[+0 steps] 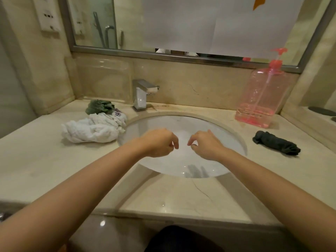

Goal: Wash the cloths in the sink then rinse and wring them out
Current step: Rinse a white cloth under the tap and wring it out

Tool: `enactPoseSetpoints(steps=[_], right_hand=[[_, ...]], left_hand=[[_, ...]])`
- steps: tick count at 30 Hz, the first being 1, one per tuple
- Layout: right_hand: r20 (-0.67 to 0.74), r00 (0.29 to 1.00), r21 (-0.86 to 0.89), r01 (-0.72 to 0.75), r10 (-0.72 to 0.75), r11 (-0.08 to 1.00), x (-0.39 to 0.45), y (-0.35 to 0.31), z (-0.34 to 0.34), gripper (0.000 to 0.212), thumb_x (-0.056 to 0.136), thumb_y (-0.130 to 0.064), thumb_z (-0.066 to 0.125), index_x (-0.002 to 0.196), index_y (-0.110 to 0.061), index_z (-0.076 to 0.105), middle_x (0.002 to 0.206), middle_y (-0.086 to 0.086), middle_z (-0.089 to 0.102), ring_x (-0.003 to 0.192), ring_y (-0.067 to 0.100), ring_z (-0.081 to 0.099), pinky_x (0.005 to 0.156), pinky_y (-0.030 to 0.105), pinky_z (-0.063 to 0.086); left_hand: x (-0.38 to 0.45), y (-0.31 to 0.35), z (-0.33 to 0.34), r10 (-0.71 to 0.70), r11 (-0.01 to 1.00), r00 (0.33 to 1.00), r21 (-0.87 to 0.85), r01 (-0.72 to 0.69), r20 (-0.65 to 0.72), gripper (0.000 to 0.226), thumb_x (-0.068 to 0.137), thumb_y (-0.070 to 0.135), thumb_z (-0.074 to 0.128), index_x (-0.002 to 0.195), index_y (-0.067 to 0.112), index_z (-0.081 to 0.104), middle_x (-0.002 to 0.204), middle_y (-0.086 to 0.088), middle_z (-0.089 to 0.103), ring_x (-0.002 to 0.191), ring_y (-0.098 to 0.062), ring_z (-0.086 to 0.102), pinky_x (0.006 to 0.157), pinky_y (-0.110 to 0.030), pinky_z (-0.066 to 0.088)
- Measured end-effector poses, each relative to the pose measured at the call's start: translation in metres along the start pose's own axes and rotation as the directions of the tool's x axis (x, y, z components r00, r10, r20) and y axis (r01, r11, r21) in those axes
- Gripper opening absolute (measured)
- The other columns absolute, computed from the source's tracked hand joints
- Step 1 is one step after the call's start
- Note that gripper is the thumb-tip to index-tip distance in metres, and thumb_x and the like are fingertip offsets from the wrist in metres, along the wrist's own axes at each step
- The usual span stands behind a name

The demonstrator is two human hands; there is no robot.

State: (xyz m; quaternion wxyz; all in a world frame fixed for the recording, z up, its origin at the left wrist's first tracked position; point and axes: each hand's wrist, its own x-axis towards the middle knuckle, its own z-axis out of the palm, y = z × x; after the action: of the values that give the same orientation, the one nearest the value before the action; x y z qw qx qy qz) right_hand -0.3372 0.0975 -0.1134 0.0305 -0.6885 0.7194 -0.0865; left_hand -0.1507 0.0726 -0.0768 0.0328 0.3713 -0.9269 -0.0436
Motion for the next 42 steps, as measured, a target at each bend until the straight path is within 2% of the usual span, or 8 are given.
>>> enactPoseSetpoints(steps=[4, 12, 16, 21, 25, 33, 37, 42], right_hand=[[0.005, 0.986, 0.143, 0.162, -0.164, 0.976, 0.018, -0.065, 0.002, 0.027, 0.094, -0.017, 0.051, 0.116, -0.022, 0.067, 0.122, 0.002, 0.060, 0.113, 0.024, 0.054, 0.095, 0.035, 0.043], [-0.086, 0.912, 0.353, 0.403, -0.400, 0.844, 0.046, -0.193, 0.018, 0.054, 0.087, -0.013, 0.062, 0.139, -0.013, 0.046, 0.140, 0.006, 0.051, 0.129, 0.022, 0.045, 0.104, 0.030, 0.036], [-0.100, 0.917, 0.236, 0.400, -0.387, 0.886, 0.058, -0.235, 0.034, 0.072, 0.081, -0.042, 0.070, 0.141, -0.017, 0.040, 0.139, 0.011, 0.041, 0.132, 0.029, 0.034, 0.105, 0.036, 0.031], [-0.137, 0.959, 0.473, 0.284, -0.249, 0.834, 0.060, -0.237, 0.049, 0.056, 0.062, -0.050, 0.073, 0.109, -0.022, 0.059, 0.114, 0.003, 0.047, 0.112, 0.020, 0.046, 0.089, 0.028, 0.041], [-0.055, 0.989, 0.920, 0.104, -0.137, 0.379, 0.054, -0.204, 0.045, 0.033, 0.065, -0.024, 0.078, 0.091, -0.014, 0.062, 0.085, -0.003, 0.061, 0.079, 0.014, 0.056, 0.061, 0.019, 0.043], [-0.153, 0.978, 0.976, 0.172, -0.145, 0.135, 0.054, -0.143, 0.025, 0.031, 0.057, -0.019, 0.072, 0.083, -0.013, 0.058, 0.072, 0.000, 0.062, 0.068, 0.015, 0.059, 0.058, 0.022, 0.047], [-0.094, 0.991, 0.978, 0.111, -0.099, 0.177, 0.066, -0.113, 0.026, 0.030, 0.060, -0.027, 0.064, 0.086, -0.012, 0.064, 0.073, -0.001, 0.066, 0.070, 0.012, 0.061, 0.061, 0.022, 0.046], [-0.044, 0.996, 0.984, 0.056, -0.074, 0.170, 0.089, -0.080, 0.030, 0.021, 0.097, -0.009, 0.047, 0.098, -0.016, 0.067, 0.090, 0.000, 0.072, 0.085, 0.012, 0.067, 0.072, 0.023, 0.050]], left_hand=[[-0.038, -0.043, -0.008, -0.084, 0.993, 0.993, 0.076, 0.090, -0.089, 0.031, 0.096, 0.020, 0.045, 0.118, 0.030, 0.065, 0.113, 0.006, 0.068, 0.100, -0.016, 0.060, 0.075, -0.026, 0.042], [-0.111, -0.132, -0.003, -0.289, 0.936, 0.797, 0.016, 0.351, -0.531, 0.038, 0.076, 0.014, 0.068, 0.114, 0.007, 0.063, 0.118, -0.015, 0.060, 0.110, -0.037, 0.053, 0.088, -0.041, 0.038], [-0.127, -0.157, 0.008, -0.662, 0.749, 0.671, -0.314, 0.583, -0.334, 0.076, 0.085, 0.018, 0.063, 0.149, 0.008, 0.024, 0.152, -0.017, 0.023, 0.140, -0.034, 0.021, 0.112, -0.042, 0.024], [-0.124, -0.149, 0.012, -0.815, 0.489, 0.500, -0.810, 0.325, -0.292, 0.084, 0.085, 0.005, 0.059, 0.152, 0.014, 0.008, 0.155, -0.013, 0.013, 0.136, -0.025, 0.032, 0.108, -0.029, 0.028], [-0.108, -0.134, 0.014, -0.875, 0.326, 0.392, -0.944, 0.047, -0.282, 0.071, 0.089, 0.017, 0.062, 0.147, 0.017, 0.021, 0.150, -0.005, 0.028, 0.129, -0.016, 0.041, 0.092, -0.026, 0.038], [-0.017, -0.076, 0.015, -0.859, -0.207, 0.505, -0.961, -0.184, 0.088, 0.122, 0.042, 0.051, 0.075, 0.146, 0.037, 0.013, 0.133, -0.008, 0.052, 0.103, -0.025, 0.064, 0.078, -0.036, 0.056], [0.023, -0.044, 0.016, -0.933, -0.150, 0.352, -0.970, -0.193, 0.075, 0.107, 0.075, 0.021, 0.076, 0.151, 0.019, 0.001, 0.149, -0.011, 0.022, 0.122, -0.027, 0.048, 0.098, -0.030, 0.044], [0.057, -0.022, 0.028, -0.863, 0.279, 0.377, -0.940, -0.199, -0.336, 0.092, 0.085, -0.001, 0.063, 0.151, 0.019, 0.003, 0.156, -0.002, -0.004, 0.141, -0.015, 0.019, 0.104, -0.014, 0.028]])
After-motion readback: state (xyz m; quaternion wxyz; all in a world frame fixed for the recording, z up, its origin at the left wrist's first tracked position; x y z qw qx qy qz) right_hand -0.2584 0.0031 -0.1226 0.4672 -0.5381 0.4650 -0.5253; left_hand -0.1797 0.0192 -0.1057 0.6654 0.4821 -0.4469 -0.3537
